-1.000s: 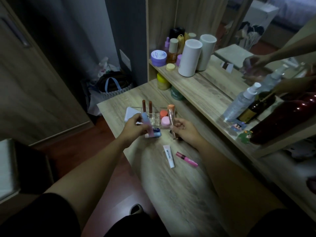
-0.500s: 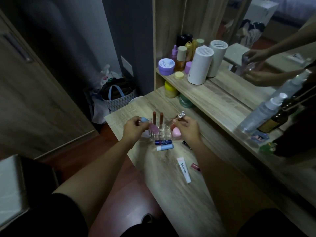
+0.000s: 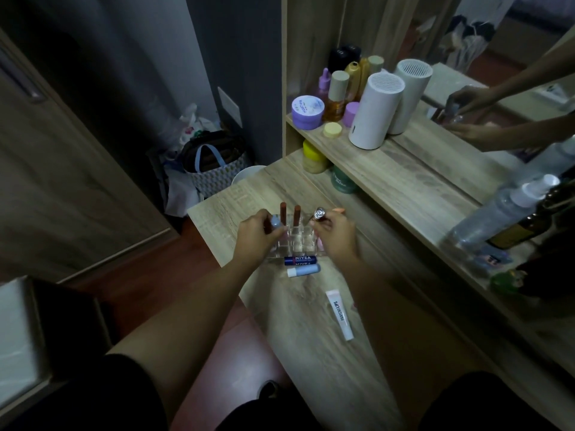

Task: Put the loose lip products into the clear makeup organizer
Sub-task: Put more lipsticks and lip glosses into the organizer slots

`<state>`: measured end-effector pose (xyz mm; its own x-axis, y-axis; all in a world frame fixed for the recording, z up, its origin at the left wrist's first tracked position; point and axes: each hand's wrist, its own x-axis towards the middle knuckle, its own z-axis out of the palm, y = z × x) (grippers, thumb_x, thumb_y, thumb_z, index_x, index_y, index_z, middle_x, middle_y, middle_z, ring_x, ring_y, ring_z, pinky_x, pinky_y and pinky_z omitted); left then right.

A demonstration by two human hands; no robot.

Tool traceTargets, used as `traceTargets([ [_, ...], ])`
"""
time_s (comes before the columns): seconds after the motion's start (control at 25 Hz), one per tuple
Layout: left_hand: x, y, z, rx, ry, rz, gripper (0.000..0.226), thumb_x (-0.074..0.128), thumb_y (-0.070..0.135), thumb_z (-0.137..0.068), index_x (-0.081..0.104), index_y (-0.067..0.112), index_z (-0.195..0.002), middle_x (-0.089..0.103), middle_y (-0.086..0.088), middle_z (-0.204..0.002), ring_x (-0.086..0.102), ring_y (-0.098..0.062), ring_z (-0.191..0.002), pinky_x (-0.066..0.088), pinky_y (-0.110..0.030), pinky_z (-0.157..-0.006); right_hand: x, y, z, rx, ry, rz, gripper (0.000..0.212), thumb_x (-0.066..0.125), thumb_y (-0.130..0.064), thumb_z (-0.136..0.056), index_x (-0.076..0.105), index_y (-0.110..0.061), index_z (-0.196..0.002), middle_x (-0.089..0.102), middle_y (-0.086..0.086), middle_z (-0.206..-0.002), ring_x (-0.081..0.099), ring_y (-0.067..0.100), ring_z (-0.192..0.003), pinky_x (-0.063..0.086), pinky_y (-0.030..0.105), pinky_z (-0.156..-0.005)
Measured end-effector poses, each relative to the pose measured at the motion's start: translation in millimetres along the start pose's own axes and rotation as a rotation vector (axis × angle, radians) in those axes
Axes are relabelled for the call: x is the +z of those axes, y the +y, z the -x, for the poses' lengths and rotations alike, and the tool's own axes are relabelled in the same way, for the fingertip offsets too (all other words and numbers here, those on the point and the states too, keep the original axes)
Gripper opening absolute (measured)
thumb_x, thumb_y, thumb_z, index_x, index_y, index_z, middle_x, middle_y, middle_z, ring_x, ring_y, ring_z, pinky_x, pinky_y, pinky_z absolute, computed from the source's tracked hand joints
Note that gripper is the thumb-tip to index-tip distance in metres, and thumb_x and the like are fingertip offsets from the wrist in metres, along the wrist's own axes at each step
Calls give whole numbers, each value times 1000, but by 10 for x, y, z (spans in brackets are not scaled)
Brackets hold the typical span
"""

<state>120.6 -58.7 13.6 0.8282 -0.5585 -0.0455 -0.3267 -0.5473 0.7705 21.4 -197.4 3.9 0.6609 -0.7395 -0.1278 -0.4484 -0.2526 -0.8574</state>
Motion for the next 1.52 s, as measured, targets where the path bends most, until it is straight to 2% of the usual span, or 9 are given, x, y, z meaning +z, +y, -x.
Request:
traceTargets([
  [0.2, 148, -5, -17, -15, -4, -81, 24, 71, 22, -80, 64, 4, -96, 68, -15, -91, 61, -27, -95, 55, -45, -83, 100, -4, -66, 8, -14, 40, 33, 63, -4, -85, 59, -9, -117, 68, 9, -113, 65, 13, -98, 52, 19, -81],
  [0.36, 185, -14, -39, -29, 21, -76, 24, 72, 22, -79, 65, 4, -94, 63, -7, -83, 60, -29, -95, 55, -42, -82, 138, 15, -116, -9, -5, 97, 31, 64, -7, -85, 61, -10, -116, 69, 8, -108, 66, 14, -95, 56, 27, -85],
  [0.76, 187, -69, -61, -71, 3, -23, 37, 78, 30, -73, 62, 7, -97, 67, -13, -90, 63, -21, -87, 53, -29, -76, 92, -33, -173, -25, -55, 111, 35, 65, -3, -84, 60, -6, -119, 68, 11, -112, 60, 8, -92, 45, 13, -77],
  [0.84, 164, -53, -47, -75, 3, -17, 39, 79, 29, -73, 62, 6, -99, 67, -14, -90, 64, -23, -87, 55, -34, -78, 30, -53, -152, -46, -70, 99, 38, 64, -1, -84, 58, -4, -121, 67, 13, -114, 61, 11, -95, 46, 15, -82],
  [0.92, 138, -16, -2, -89, 29, 1, 37, 78, 29, -73, 61, 6, -97, 65, -15, -93, 65, -24, -82, 53, -27, -71, -68, -76, -106, -71, -77, 101, 39, 64, -1, -84, 57, -3, -123, 67, 14, -116, 63, 17, -101, 45, 18, -87],
  [1.12, 253, 59, 355, -186, 136, 111, 31, 72, 28, -79, 61, 1, -89, 61, -9, -75, 58, -22, -71, 47, -33, -68, -403, 55, 83, -116, -75, 157, 36, 69, -5, -82, 62, -3, -117, 70, 14, -110, 66, 17, -93, 48, 19, -83],
  [1.24, 435, 115, 674, -177, 73, 128, 29, 72, 25, -80, 61, -1, -89, 64, -12, -75, 61, -25, -74, 49, -36, -72, -642, 283, 288, -99, -28, 218, 33, 68, -5, -82, 64, -4, -115, 71, 16, -107, 64, 15, -86, 49, 19, -77],
  [1.36, 619, 148, 938, -85, -52, 83, 24, 71, 19, -81, 64, 1, -96, 70, -17, -88, 64, -28, -82, 50, -34, -76, -883, 553, 549, -31, -36, 298, 30, 67, -7, -84, 65, -6, -114, 72, 13, -106, 62, 11, -83, 54, 25, -82],
  [1.52, 842, 102, 1249, 158, -366, -112, 29, 55, 21, -92, 63, 11, -118, 60, -18, -109, 58, -28, -100, 43, -30, -87, -1100, 774, 939, 7, -206, 465, 27, 67, -10, -84, 67, -11, -110, 72, 10, -105, 64, 15, -86, 52, 24, -79],
])
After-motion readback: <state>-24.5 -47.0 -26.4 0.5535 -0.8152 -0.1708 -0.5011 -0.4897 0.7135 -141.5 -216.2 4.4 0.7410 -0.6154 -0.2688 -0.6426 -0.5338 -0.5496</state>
